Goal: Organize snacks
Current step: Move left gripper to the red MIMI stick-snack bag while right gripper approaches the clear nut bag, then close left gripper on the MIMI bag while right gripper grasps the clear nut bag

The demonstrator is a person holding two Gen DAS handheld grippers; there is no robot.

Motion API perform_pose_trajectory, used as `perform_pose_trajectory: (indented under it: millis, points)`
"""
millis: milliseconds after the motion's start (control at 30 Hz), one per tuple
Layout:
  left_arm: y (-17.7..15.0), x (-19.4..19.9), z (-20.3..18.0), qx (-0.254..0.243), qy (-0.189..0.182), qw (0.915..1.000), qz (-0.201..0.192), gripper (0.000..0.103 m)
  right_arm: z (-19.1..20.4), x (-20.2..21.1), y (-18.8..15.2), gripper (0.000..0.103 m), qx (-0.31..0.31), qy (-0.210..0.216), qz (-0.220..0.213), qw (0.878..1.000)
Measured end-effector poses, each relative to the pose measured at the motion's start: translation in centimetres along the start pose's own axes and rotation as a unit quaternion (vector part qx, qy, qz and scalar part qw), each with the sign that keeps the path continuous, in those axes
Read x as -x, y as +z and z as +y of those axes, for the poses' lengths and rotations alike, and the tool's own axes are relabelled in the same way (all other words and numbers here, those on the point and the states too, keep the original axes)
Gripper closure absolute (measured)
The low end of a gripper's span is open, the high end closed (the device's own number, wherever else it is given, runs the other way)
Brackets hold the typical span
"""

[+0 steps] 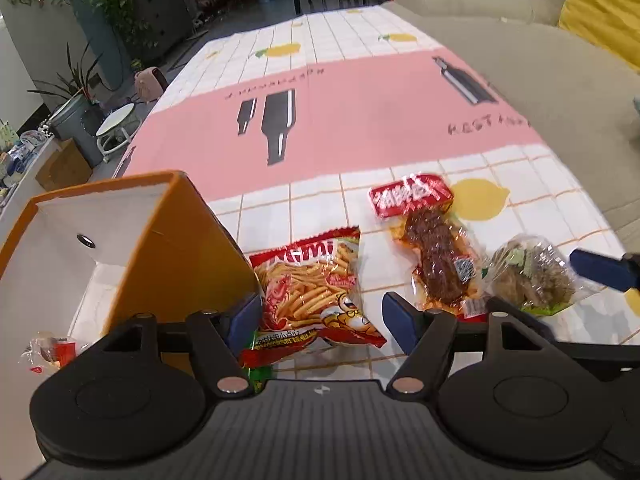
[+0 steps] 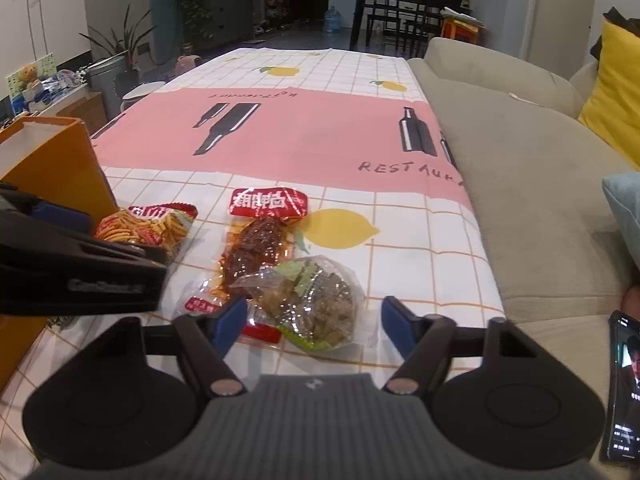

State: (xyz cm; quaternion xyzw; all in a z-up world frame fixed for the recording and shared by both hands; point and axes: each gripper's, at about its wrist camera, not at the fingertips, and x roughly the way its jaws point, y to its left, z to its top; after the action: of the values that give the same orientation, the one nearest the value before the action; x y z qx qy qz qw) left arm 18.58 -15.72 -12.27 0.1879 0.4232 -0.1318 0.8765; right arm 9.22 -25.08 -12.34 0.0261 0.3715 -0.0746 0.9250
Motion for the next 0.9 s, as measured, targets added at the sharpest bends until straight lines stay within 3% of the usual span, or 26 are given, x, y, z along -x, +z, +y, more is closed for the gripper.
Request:
perform_pose_trajectory:
  millis: [233,333,567,900]
  points:
    - [-0.4,0.1,0.2,0.007,-0.001,1.0,-0.004,0.046,0.3,0.4,0.0,0.049,0.012,-0.008,-0.003,1.0]
    - [-0.8,0.6,0.5,0.009,-0.018,0.9998,-0.003,0.056,0.7,0.8,0.0,0.056,0.02,-0.011,-0.001,1.0]
    - [-3.4,3.1,0.7,0.0,-0.057,0.9984,0.006,0.059,1.8,2.4,-1.0,0.058,0.036,-0.01,0.023,0.999]
    - [-7.7,7.0,2.3,0.003,-0.126,0.9913,0.036,0.059,4.6,6.8,-4.1,0.058,0.105,0.011,0.079,0.991]
